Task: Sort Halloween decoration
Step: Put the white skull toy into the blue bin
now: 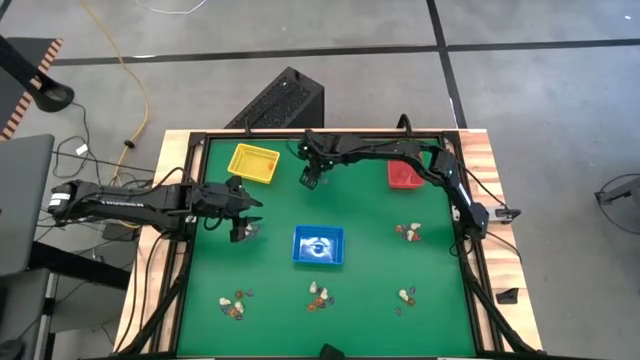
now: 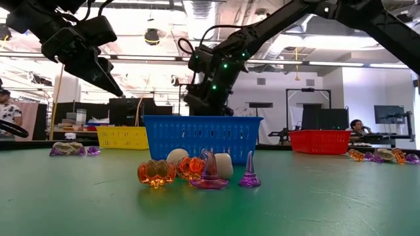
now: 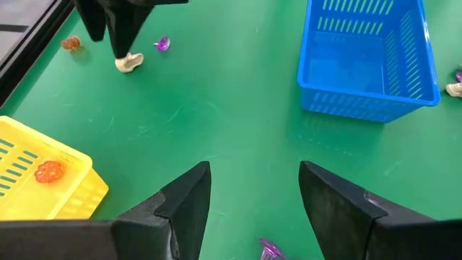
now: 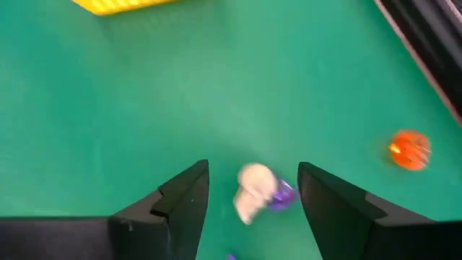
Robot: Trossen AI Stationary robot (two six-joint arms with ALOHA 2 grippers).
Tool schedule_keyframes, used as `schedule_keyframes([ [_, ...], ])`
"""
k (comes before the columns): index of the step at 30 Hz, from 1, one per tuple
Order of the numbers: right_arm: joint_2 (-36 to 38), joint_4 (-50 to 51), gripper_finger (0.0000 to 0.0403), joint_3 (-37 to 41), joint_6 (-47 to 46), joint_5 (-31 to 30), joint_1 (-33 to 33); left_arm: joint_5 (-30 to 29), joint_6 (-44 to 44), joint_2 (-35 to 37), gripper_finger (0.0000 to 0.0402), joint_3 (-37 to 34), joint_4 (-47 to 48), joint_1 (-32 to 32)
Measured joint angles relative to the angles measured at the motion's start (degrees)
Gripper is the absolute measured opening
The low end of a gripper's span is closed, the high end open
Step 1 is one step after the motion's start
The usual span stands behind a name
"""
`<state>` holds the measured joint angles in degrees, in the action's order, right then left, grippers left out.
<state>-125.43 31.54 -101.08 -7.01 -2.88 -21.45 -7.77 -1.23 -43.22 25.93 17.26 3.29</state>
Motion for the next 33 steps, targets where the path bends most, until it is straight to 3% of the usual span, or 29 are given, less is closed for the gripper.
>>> schedule_keyframes([
  [23,-2.4,2.7,0.0247,0.0,1.7,-1.3,0.0,0.9,-0.3,0.0,0.0201,0.0,0.0,-0.1],
  [33,-2.4,2.9,0.019,0.0,1.1,-1.7,0.0,0.9,-0.5,0.0,0.0201,0.0,0.0,-0.1],
])
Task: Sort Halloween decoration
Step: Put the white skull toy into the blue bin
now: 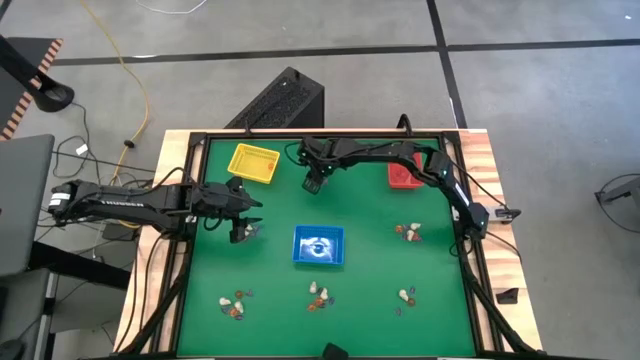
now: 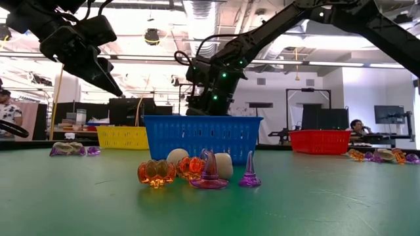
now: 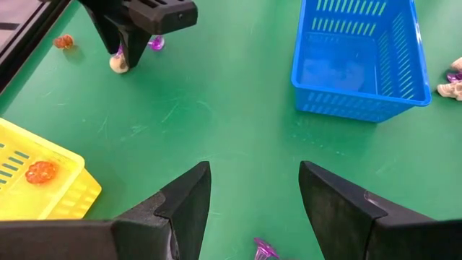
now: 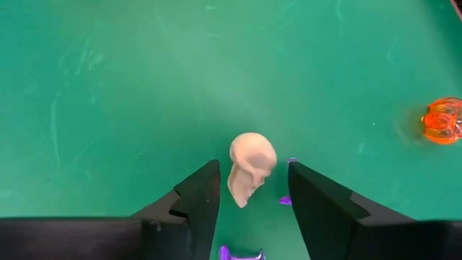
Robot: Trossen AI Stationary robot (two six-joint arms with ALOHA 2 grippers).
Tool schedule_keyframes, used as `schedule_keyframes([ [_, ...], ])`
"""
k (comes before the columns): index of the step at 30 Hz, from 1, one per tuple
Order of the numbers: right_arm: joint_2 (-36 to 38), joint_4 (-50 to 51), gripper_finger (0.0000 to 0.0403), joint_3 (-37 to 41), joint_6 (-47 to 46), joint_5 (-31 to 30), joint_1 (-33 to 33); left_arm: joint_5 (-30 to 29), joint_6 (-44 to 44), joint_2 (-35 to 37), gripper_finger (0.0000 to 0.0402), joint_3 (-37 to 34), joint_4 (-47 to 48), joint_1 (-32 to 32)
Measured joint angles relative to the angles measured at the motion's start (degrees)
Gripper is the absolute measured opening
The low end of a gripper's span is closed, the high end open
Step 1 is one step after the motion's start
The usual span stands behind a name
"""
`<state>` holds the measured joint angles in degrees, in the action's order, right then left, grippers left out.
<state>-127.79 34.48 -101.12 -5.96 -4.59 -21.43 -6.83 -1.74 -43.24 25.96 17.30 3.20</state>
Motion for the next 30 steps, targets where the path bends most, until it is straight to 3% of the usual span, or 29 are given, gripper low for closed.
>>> schedule_keyframes([
  [13,0.0,2.6,0.0153,0.0,1.5,0.2,0.5,0.0,-0.4,0.0,0.0201,0.0,0.0,0.0],
  [22,0.1,2.7,0.0119,0.0,6.1,4.5,2.5,0.0,-0.4,0.0,0.0201,0.0,0.5,0.0],
  [26,0.6,7.2,0.0113,-1.0,8.8,8.3,4.2,0.0,-0.4,0.0,0.0201,0.0,1.1,0.0],
  [30,0.6,12.4,0.0112,-4.6,10.5,5.6,5.4,0.0,-0.4,0.0,0.0201,0.0,1.7,0.0],
])
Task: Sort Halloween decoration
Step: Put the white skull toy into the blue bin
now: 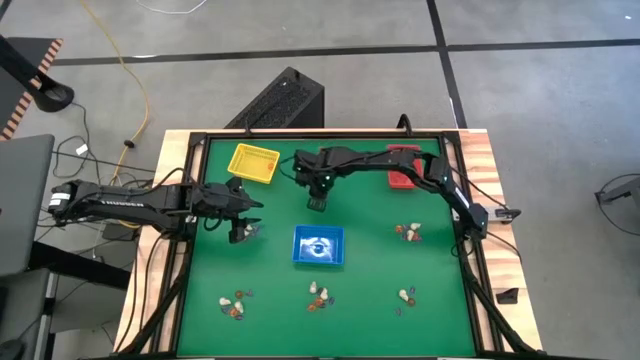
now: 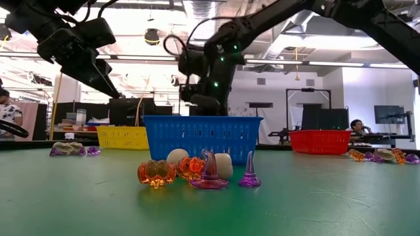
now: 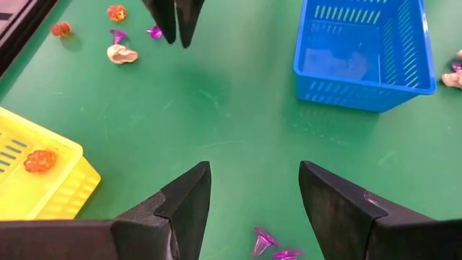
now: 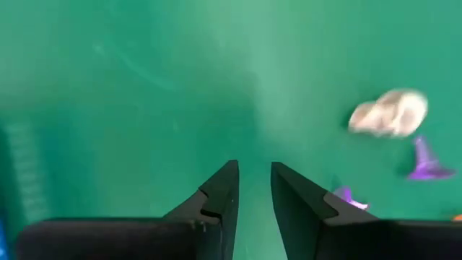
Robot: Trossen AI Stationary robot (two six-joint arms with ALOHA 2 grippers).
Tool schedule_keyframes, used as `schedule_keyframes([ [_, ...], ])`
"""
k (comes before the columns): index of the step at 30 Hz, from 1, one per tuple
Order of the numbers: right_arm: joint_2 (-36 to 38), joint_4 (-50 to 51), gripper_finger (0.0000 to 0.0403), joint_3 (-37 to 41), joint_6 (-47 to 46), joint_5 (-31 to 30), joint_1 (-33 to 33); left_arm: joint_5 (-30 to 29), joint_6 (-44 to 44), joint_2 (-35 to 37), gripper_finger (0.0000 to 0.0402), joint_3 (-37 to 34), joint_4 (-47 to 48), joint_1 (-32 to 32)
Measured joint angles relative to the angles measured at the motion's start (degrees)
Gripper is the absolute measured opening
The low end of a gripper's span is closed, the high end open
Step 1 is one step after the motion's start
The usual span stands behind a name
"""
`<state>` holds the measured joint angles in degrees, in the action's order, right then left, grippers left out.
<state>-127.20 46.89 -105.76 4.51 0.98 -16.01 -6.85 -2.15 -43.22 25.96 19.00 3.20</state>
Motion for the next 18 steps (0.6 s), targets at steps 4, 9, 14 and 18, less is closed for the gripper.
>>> schedule_keyframes([
  [4,0.1,-1.8,0.0112,-3.0,-0.2,-1.1,-1.3,0.0,0.0,0.0,0.0201,0.0,0.0,0.0],
  [9,0.2,-4.3,0.0128,-4.6,-4.1,-0.9,-5.1,0.0,0.0,0.0,0.0201,0.0,0.0,0.0],
  [14,-2.1,-4.7,0.0192,-4.5,-7.7,2.2,-8.7,0.0,0.0,0.0,0.0201,0.0,0.0,0.0],
  [18,-4.8,-6.9,0.0248,-4.5,-6.6,-0.4,-8.3,0.0,0.0,0.0,0.0201,0.0,0.0,0.0],
])
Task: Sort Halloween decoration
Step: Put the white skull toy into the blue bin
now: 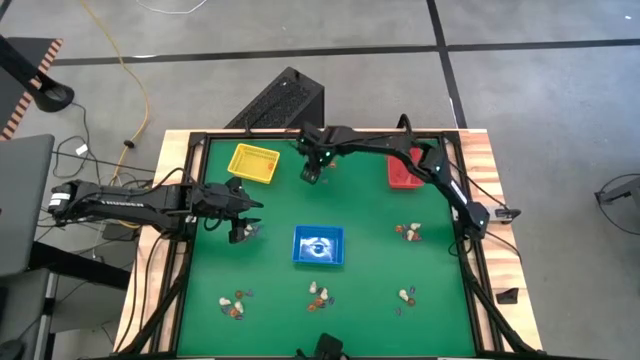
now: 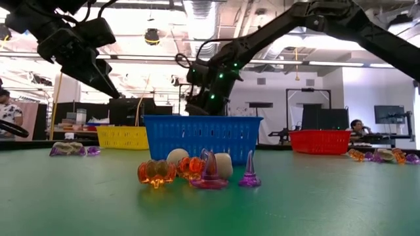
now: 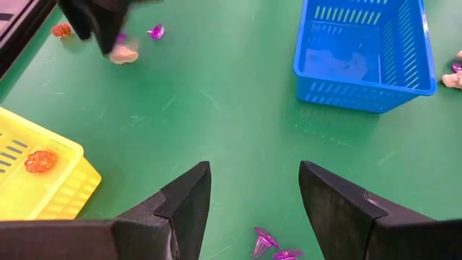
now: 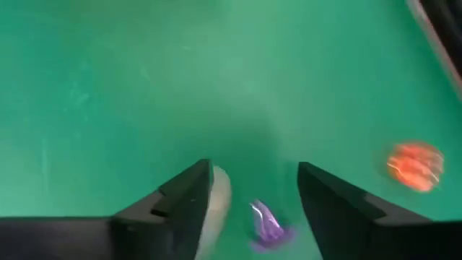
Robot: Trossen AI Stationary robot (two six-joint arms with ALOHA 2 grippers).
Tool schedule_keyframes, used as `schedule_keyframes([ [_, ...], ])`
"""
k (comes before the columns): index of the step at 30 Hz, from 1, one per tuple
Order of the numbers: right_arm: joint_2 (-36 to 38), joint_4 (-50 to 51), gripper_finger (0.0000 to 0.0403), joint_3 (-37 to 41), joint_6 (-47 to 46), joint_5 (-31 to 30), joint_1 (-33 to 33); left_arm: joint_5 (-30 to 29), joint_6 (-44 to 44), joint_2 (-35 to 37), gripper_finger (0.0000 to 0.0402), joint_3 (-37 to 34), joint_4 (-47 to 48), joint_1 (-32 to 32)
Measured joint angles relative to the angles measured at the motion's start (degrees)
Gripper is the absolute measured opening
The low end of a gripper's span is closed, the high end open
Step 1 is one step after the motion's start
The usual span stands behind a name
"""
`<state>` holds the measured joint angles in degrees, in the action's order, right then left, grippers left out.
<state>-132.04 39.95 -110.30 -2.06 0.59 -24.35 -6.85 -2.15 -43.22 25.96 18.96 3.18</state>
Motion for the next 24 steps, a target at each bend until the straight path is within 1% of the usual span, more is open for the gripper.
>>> schedule_keyframes([
  [1,-0.3,0.2,0.0258,0.0,0.4,-1.6,0.4,0.0,0.0,0.0,0.0201,0.0,0.0,0.0],
  [5,-0.2,0.7,0.028,-0.1,0.5,-2.5,1.6,0.0,0.0,0.0,0.0201,0.0,0.0,0.0],
  [11,-0.2,2.5,0.0283,-0.1,1.3,-2.5,2.5,0.0,0.2,0.0,0.0201,0.0,0.0,0.0],
  [14,1.3,9.0,0.0283,-0.1,0.1,-2.5,3.2,0.0,-0.1,0.0,0.0201,0.0,0.1,0.0],
  [17,5.3,15.7,0.0282,-0.1,-0.7,-2.6,4.6,0.0,-0.1,0.0,0.0201,0.0,0.1,0.0],
  [20,10.8,22.0,0.0282,0.6,-2.0,-2.7,7.3,0.0,0.0,0.0,0.0201,0.0,0.0,0.0],
  [24,20.2,25.3,0.0282,6.5,-4.2,-3.2,12.1,0.1,0.1,0.0,0.0201,0.0,0.0,0.0],
])
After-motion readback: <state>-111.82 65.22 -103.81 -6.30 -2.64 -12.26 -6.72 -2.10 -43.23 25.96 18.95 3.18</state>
